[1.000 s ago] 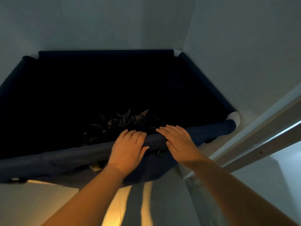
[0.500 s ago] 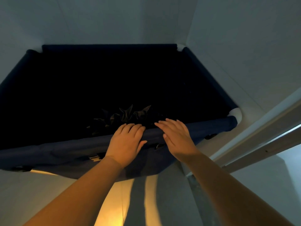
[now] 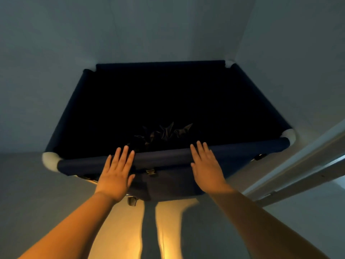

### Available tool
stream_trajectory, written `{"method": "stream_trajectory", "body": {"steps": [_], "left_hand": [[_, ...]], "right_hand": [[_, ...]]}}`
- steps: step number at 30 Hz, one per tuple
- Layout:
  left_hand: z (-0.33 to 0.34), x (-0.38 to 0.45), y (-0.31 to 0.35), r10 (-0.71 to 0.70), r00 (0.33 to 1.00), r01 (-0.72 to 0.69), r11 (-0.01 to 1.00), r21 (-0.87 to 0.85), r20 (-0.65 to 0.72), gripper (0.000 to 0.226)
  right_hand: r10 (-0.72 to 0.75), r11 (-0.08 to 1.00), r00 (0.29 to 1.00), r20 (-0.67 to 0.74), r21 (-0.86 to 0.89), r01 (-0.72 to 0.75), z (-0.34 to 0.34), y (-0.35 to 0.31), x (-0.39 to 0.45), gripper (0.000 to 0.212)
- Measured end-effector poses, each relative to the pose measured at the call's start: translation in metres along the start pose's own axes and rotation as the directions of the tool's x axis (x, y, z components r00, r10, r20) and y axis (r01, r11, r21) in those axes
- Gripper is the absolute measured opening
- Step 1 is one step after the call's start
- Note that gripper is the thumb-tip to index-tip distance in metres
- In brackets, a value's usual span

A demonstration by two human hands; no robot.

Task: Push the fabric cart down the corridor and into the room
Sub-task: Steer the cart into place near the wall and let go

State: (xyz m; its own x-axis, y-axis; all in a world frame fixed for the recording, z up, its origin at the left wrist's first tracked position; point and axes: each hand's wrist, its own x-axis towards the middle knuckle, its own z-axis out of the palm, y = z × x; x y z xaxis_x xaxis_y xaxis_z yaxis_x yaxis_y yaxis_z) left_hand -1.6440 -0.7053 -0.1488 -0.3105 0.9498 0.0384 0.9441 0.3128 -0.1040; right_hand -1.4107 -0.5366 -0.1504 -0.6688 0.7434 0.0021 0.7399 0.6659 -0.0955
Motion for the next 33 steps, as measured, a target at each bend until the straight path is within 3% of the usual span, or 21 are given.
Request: {"method": "stream_trajectory", "body": {"steps": [6, 10, 15, 22, 26, 29, 33], "left_hand": [[0.001, -0.008, -0.064, 0.106, 0.993, -0.102, 0.993, -0.067, 0.054, 0.073], [0.012, -0.02, -0.099, 0.107, 0.986, -0.09, 0.987, -0.135, 0.129, 0.07], [0.005, -0.011, -0.106, 0.139, 0.973, -0.089, 0.961, -0.261, 0.183, 0.076], [0.004, -0.013, -0.11, 0.159, 0.967, -0.114, 0.968, -0.224, 0.199, 0.079], [-0.003, -0.009, -0.106, 0.123, 0.958, -0.07, 0.977, -0.203, 0.261, 0.081], [-0.009, -0.011, -0.1, 0.092, 0.943, -0.035, 0.983, -0.18, 0.321, 0.084], [-0.005, -0.01, -0.096, 0.058, 0.945, -0.01, 0.989, -0.149, 0.321, 0.088]], "right_hand": [[-0.12, 0.993, 0.992, 0.036, 0.023, 0.119, 0.012, -0.098, 0.018, 0.061], [0.012, 1.0, 0.996, 0.089, -0.015, -0.011, 0.017, -0.137, 0.027, 0.067], [-0.002, 0.999, 0.981, 0.196, -0.039, 0.01, 0.008, -0.135, 0.04, 0.06], [-0.031, 0.997, 0.996, 0.086, 0.076, 0.024, 0.013, -0.135, 0.033, 0.062], [-0.164, 0.984, 0.984, 0.067, 0.078, 0.159, 0.006, -0.115, 0.037, 0.062], [-0.291, 0.956, 0.948, 0.126, 0.071, 0.284, -0.002, -0.092, 0.044, 0.059], [-0.336, 0.941, 0.929, 0.157, 0.106, 0.322, -0.001, -0.081, 0.058, 0.053]]}}
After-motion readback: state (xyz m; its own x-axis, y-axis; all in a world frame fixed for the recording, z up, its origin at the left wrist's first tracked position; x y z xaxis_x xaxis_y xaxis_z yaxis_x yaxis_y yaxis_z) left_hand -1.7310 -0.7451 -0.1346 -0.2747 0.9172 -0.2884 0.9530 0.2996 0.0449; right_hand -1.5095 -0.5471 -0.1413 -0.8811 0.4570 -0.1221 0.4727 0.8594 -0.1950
